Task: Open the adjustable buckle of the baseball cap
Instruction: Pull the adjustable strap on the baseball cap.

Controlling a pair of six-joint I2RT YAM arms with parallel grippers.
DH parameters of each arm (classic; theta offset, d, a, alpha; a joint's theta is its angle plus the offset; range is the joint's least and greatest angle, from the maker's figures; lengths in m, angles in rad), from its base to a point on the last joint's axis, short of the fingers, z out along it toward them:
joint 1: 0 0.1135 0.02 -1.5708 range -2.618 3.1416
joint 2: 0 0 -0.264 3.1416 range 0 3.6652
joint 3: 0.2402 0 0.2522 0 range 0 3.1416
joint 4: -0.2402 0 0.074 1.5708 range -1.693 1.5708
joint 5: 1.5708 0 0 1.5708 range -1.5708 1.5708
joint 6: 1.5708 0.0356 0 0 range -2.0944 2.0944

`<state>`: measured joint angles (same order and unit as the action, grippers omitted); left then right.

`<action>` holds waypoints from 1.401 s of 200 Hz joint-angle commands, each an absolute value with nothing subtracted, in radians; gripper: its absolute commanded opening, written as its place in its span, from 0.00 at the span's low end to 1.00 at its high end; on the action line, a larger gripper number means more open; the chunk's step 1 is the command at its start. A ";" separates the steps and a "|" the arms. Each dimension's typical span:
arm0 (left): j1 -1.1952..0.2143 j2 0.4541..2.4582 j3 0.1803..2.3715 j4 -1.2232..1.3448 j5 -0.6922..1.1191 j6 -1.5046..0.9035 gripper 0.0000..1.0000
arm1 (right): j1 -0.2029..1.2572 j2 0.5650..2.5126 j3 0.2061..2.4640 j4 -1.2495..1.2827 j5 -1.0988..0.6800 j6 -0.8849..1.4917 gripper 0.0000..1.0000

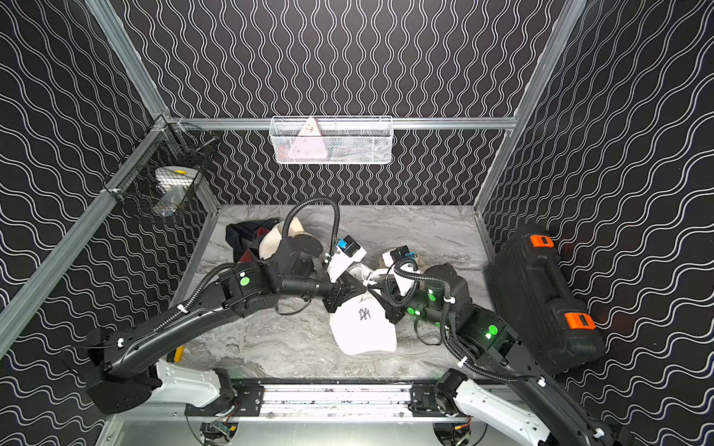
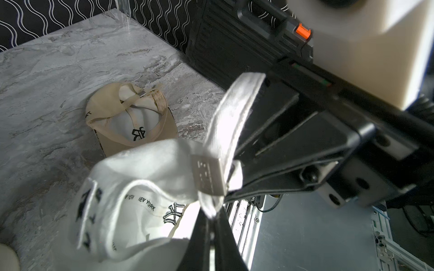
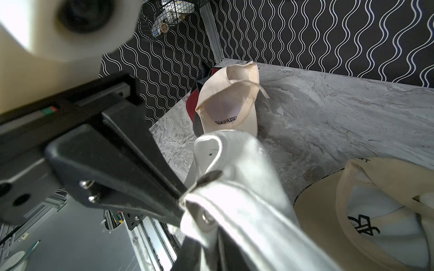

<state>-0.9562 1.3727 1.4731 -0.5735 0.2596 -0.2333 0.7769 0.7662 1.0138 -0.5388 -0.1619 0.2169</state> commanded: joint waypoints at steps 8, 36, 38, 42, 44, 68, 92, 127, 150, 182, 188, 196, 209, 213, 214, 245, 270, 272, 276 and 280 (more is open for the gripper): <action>-0.962 1.382 1.485 -0.568 0.286 -0.218 0.00 | 0.776 0.764 1.005 -0.491 -0.158 0.231 0.09; -0.966 1.387 1.485 -0.577 0.292 -0.213 0.00 | 0.777 0.752 0.990 -0.472 -0.136 0.265 0.05; -0.966 1.387 1.485 -0.576 0.292 -0.213 0.00 | 0.776 0.751 0.989 -0.472 -0.135 0.266 0.05; -0.966 1.387 1.483 -0.577 0.293 -0.213 0.00 | 0.777 0.750 0.989 -0.472 -0.133 0.270 0.04; -0.966 1.387 1.483 -0.577 0.293 -0.213 0.00 | 0.776 0.750 0.989 -0.472 -0.132 0.271 0.04; -0.968 1.385 1.473 -0.576 0.293 -0.215 0.00 | 0.777 0.746 0.983 -0.464 -0.118 0.289 0.01; -0.969 1.379 1.462 -0.577 0.293 -0.216 0.00 | 0.776 0.733 0.975 -0.453 -0.099 0.306 0.00; -0.971 1.374 1.451 -0.575 0.293 -0.220 0.00 | 0.777 0.714 0.967 -0.448 -0.076 0.321 0.00; -0.973 1.371 1.444 -0.572 0.296 -0.222 0.00 | 0.778 0.701 0.961 -0.443 -0.062 0.328 0.00; -0.976 1.369 1.435 -0.569 0.297 -0.225 0.00 | 0.776 0.687 0.955 -0.442 -0.045 0.333 0.00; -0.977 1.368 1.434 -0.568 0.297 -0.225 0.00 | 0.776 0.685 0.956 -0.442 -0.042 0.332 0.00; -0.977 1.368 1.433 -0.569 0.297 -0.225 0.00 | 0.777 0.683 0.956 -0.443 -0.036 0.333 0.00; -0.979 1.369 1.431 -0.568 0.294 -0.225 0.00 | 0.776 0.677 0.954 -0.443 -0.025 0.334 0.00; -0.980 1.367 1.431 -0.569 0.294 -0.225 0.00 | 0.777 0.676 0.953 -0.442 -0.022 0.335 0.00; -0.980 1.367 1.431 -0.569 0.294 -0.225 0.00 | 0.777 0.675 0.953 -0.442 -0.022 0.336 0.00; -0.982 1.365 1.426 -0.571 0.290 -0.224 0.00 | 0.776 0.655 0.942 -0.434 0.001 0.342 0.00; -0.983 1.365 1.424 -0.572 0.290 -0.222 0.00 | 0.777 0.648 0.940 -0.437 0.009 0.344 0.00; -0.983 1.365 1.424 -0.572 0.290 -0.222 0.00 | 0.776 0.649 0.940 -0.437 0.010 0.344 0.00; -0.983 1.366 1.424 -0.572 0.290 -0.222 0.00 | 0.777 0.648 0.940 -0.437 0.010 0.344 0.00; -0.983 1.365 1.424 -0.572 0.289 -0.222 0.00 | 0.776 0.648 0.940 -0.437 0.010 0.344 0.00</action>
